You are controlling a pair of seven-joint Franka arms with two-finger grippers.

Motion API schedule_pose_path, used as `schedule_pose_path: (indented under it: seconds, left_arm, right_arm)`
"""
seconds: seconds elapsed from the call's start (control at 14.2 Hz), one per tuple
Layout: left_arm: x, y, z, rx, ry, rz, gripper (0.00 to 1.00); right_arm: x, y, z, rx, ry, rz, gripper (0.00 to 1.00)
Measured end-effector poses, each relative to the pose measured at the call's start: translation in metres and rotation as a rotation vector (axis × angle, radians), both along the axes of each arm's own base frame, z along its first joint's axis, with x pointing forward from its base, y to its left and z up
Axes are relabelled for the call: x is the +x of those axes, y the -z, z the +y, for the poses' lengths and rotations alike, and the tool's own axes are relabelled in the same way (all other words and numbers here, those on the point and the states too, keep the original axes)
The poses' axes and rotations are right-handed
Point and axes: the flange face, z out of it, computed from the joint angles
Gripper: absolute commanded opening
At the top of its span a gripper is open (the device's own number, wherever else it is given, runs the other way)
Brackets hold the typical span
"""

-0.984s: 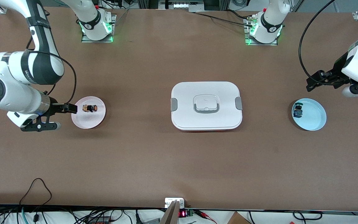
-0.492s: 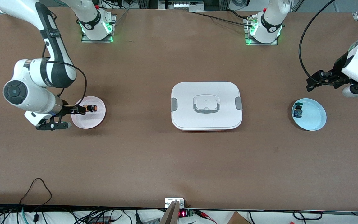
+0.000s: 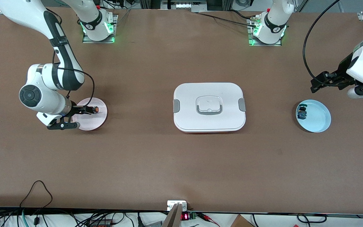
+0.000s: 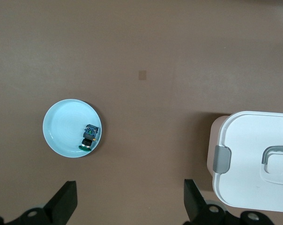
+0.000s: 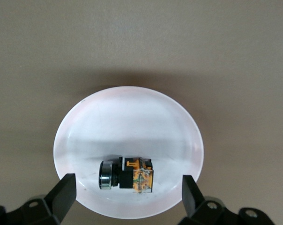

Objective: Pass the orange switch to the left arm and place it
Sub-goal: 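Lower the right gripper and close it on the orange switch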

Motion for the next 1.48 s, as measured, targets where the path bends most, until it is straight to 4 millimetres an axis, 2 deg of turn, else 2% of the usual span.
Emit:
schedule_pose_path:
  seconds: [0.21, 0.56, 1.12, 1.48]
  left_arm:
    - [0.0, 0.0, 0.001, 0.0, -0.001, 0.0, 1.0]
    - [0.0, 0.0, 0.001, 0.0, -0.001, 0.0, 1.0]
    - [0.0, 0.0, 0.001, 0.0, -0.001, 0.0, 1.0]
    - [0.0, 0.0, 0.001, 0.0, -0.001, 0.0, 1.0]
  right_arm:
    - [-0.001, 0.017, 0.0, 0.013, 0.017, 0.0, 1.0]
    - [-0.021, 0.045, -0.002, 0.011, 0.02, 0.016, 1.0]
    - [-0.034, 0.067, -0.002, 0.006, 0.019, 0.059, 1.0]
    - [-0.039, 0.076, 0.006, 0.003, 0.003, 0.074, 1.0]
